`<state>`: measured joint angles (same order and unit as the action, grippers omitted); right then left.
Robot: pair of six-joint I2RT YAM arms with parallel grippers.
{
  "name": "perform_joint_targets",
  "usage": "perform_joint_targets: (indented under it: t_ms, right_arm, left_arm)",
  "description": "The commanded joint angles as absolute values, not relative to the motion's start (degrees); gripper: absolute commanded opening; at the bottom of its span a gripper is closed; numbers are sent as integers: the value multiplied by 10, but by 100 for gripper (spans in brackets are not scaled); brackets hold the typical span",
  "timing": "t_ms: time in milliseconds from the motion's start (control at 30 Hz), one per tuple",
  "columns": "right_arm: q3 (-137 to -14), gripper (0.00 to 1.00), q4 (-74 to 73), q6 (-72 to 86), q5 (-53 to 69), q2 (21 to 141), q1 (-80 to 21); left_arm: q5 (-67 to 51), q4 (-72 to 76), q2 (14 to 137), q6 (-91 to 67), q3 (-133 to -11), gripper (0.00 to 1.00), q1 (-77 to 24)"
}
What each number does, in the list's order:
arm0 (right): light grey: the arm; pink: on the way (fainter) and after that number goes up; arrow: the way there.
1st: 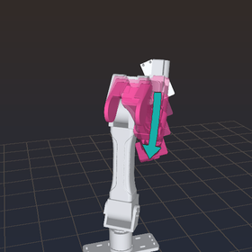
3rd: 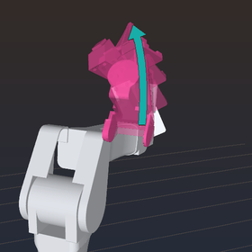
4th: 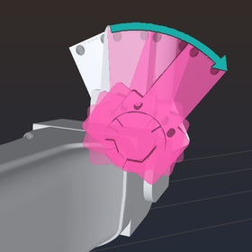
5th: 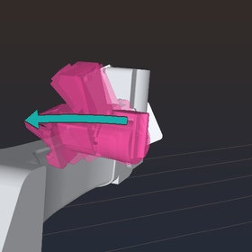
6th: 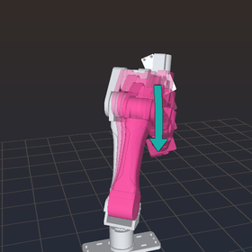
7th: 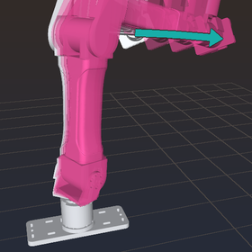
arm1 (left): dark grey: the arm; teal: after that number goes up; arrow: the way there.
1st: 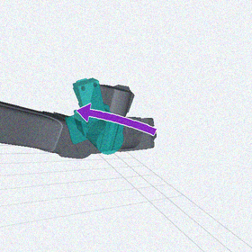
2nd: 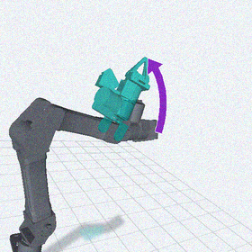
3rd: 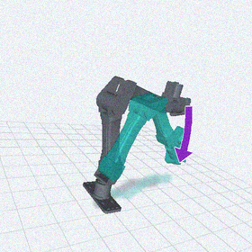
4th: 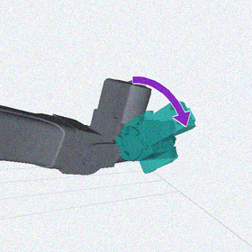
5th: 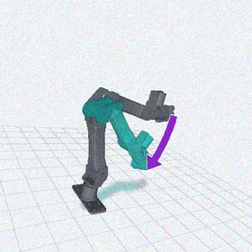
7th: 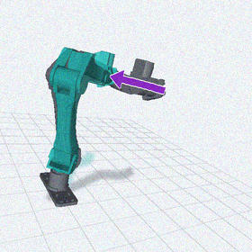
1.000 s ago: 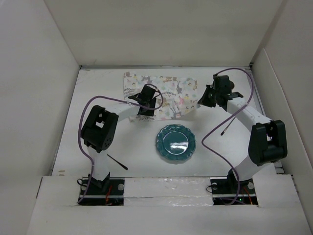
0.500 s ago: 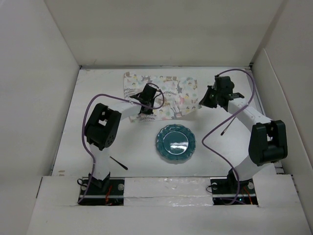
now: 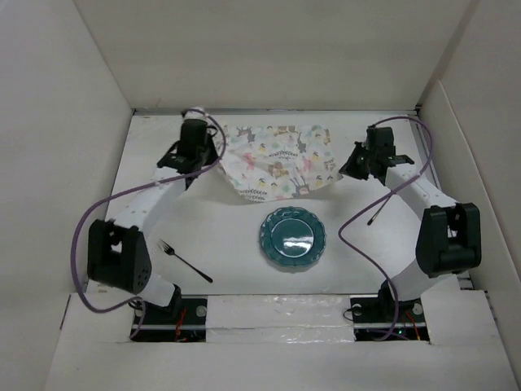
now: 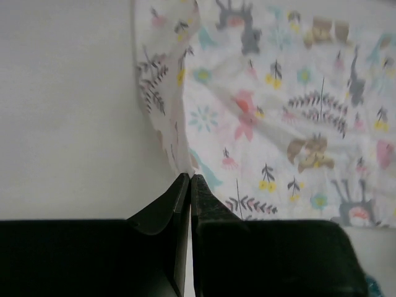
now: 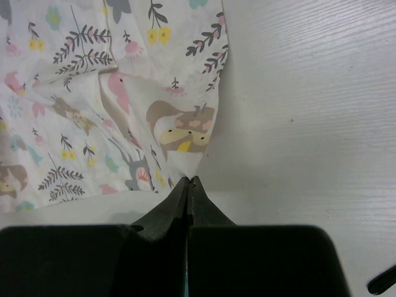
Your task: Set the dinner table for one person
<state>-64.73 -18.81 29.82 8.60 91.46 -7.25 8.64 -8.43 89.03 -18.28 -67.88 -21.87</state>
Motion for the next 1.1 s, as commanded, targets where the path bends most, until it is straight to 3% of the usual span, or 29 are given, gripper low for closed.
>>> perform_joint_targets:
  t_ms: [0,300,467,733,833,1067]
  right_arm:
    - [-676,0,-174,312,94,863,-65]
    - [-837,0,-186,335,92,750,-65]
    - [-913,0,-196,344,99,739,-60]
    - [-1061,0,-180,349,107,863,-47]
    - [-1157,0,-192,360,131,959,-25]
    - [-1294,0,-222,388,175,1051,-2]
  left_arm:
    - [48,-78,805,-253,-668,0,-154]
    - [-36,-95,694,-333,-809,0,-6]
    - [-57,-89,713,-363,-882,0,0]
    - [-82,-26,826,-393,-957,0,0]
    - [-87,-31,901,-395,-1048,0,0]
    - [-112,-27,947,-419,-1118,0,12]
